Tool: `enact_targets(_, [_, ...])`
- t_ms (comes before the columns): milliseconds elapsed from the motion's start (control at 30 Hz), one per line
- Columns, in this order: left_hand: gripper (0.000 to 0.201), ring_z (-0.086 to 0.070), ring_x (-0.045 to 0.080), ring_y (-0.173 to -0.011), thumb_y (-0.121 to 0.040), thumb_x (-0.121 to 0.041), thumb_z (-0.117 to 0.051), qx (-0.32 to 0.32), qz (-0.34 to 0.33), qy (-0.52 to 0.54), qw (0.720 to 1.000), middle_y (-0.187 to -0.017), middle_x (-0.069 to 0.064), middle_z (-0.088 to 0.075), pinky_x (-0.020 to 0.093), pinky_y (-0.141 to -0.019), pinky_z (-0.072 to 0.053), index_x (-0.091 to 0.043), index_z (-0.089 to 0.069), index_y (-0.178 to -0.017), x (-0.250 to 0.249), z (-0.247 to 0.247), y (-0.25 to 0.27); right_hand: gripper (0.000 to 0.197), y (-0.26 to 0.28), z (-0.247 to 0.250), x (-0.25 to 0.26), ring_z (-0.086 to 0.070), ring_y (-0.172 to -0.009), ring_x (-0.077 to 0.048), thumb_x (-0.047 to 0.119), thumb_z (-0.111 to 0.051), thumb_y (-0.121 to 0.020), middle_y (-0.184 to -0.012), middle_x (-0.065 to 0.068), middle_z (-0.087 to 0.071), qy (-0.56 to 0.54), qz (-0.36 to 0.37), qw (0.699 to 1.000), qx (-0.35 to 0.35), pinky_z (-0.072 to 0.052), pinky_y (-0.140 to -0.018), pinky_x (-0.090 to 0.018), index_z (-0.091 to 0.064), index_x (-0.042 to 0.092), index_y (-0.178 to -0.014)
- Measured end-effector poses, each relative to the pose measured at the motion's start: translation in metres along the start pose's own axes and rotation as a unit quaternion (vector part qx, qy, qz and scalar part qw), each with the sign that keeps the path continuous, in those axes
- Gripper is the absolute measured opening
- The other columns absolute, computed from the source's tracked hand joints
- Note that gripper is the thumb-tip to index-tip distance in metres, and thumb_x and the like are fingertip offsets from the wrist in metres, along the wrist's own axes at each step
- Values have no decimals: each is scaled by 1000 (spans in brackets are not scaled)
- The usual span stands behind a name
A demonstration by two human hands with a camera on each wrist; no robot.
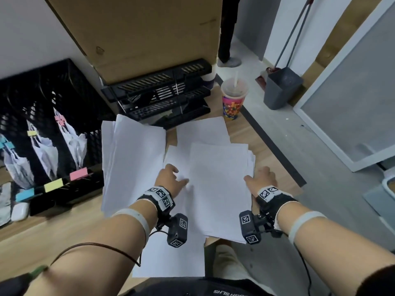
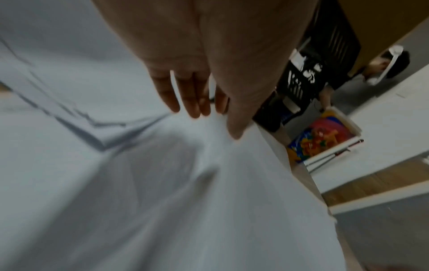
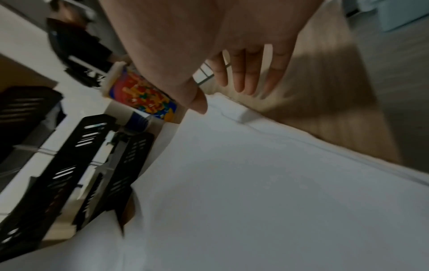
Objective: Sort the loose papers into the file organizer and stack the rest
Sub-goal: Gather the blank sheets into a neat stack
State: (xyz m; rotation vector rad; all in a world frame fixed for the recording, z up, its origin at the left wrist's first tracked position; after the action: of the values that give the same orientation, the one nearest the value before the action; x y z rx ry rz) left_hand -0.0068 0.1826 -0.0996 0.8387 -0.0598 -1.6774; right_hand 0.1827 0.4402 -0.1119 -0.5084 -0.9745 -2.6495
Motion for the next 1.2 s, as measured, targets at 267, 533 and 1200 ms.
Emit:
enact_targets(267, [66,-51,36,-113,-74,-41,-78,-292,170,-130,932,-122,17,-49,48,-92,-44,-6,-43,-118,58,114,46,18,24,-55,86,-64,-94,-27,22,-61,-87,-110,-7,-63,-96,129,975,153,-51,-83,-36,-55,19,-103])
enact_targets(533, [35,-61,39,-110,-85,-38,-70,-158,203,6,966,-111,15,-65,40,-91,-50,-10,-60,-104,114,117,34,16,59,-84,101,-62,-70,-17,16,-56,-93,-92,-9,-67,-111,141,956,230,-48,-62,-26,-59,11,-108])
enact_targets(1200, [40,-69,24,-108,-77,-24,-64,0,-104,320,942,-119,2,-72,47,-96,-54,-32,-64,-117,18,116,51,29,95,-50,109,-66,-105,-28,31,-68,-87,-121,-9,-69,-316,110,915,226,-51,-97,-46,-63,18,-113])
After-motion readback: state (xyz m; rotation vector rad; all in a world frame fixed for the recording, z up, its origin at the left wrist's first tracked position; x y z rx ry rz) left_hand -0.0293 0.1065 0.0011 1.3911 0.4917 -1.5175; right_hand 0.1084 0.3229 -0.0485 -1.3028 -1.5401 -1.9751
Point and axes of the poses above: each hand's wrist, its own y-axis away from the middle knuckle, its own z-axis out of the back of the hand, x = y × z, the point moved 7 cm from there along -y, towards the middle knuckle
